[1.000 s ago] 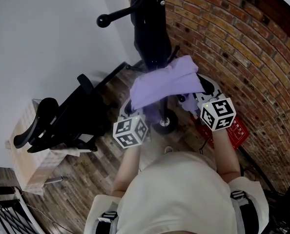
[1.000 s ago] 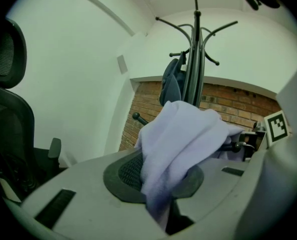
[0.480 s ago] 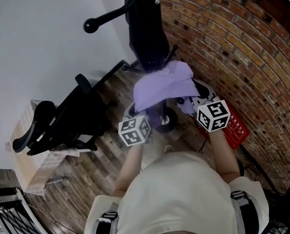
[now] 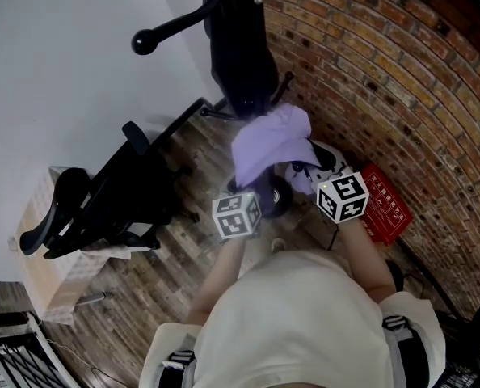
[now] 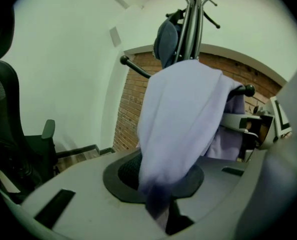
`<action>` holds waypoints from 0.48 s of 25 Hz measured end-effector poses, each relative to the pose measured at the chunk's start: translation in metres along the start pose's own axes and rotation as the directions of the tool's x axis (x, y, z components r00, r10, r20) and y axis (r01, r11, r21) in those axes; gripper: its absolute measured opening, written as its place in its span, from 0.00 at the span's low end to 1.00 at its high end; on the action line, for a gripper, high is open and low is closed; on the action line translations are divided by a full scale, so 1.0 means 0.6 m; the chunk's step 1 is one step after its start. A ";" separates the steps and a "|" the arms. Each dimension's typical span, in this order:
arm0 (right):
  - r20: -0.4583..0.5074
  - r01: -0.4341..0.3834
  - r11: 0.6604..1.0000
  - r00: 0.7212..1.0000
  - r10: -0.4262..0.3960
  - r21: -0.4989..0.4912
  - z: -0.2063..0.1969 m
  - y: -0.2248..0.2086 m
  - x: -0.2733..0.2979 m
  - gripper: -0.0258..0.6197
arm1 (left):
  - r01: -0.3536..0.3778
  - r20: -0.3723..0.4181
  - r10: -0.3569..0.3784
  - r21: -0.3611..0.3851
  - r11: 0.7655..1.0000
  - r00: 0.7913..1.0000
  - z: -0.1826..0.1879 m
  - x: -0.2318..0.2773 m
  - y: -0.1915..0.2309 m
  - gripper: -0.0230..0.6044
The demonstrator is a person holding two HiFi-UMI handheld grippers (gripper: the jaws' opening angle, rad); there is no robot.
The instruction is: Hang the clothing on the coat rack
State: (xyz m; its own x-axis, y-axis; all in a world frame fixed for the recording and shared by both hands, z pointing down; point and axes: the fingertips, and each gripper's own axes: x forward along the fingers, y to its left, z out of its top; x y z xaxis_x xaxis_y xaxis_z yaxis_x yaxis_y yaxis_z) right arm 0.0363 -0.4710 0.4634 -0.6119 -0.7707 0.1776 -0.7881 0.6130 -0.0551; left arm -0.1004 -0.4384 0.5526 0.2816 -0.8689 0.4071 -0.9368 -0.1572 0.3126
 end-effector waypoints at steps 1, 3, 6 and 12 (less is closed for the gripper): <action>-0.002 -0.003 1.000 1.000 0.003 0.003 -0.005 0.004 0.001 0.12 | 0.007 -0.010 -0.007 0.005 1.000 1.000 -0.005 0.003 -0.005 0.12; -0.008 -0.010 1.000 1.000 0.010 0.007 -0.013 0.013 0.002 0.12 | 0.023 -0.030 -0.022 0.016 1.000 0.999 -0.015 0.007 -0.016 0.12; -0.013 -0.017 1.000 1.000 0.018 0.012 -0.023 0.026 0.002 0.12 | 0.048 -0.053 -0.046 0.031 0.998 0.998 -0.028 0.012 -0.032 0.12; -0.013 -0.034 0.999 0.999 0.035 0.025 -0.034 0.051 0.003 0.13 | 0.101 -0.093 -0.094 0.068 0.993 0.991 -0.050 0.020 -0.066 0.12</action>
State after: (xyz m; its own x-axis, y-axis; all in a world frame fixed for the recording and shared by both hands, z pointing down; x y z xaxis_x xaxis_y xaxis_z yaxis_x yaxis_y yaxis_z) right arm 0.0123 -0.4499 0.4819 -0.6379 -0.7468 0.1880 -0.7682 0.6345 -0.0861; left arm -0.0539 -0.4283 0.5708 0.3869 -0.8026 0.4540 -0.9155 -0.2755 0.2931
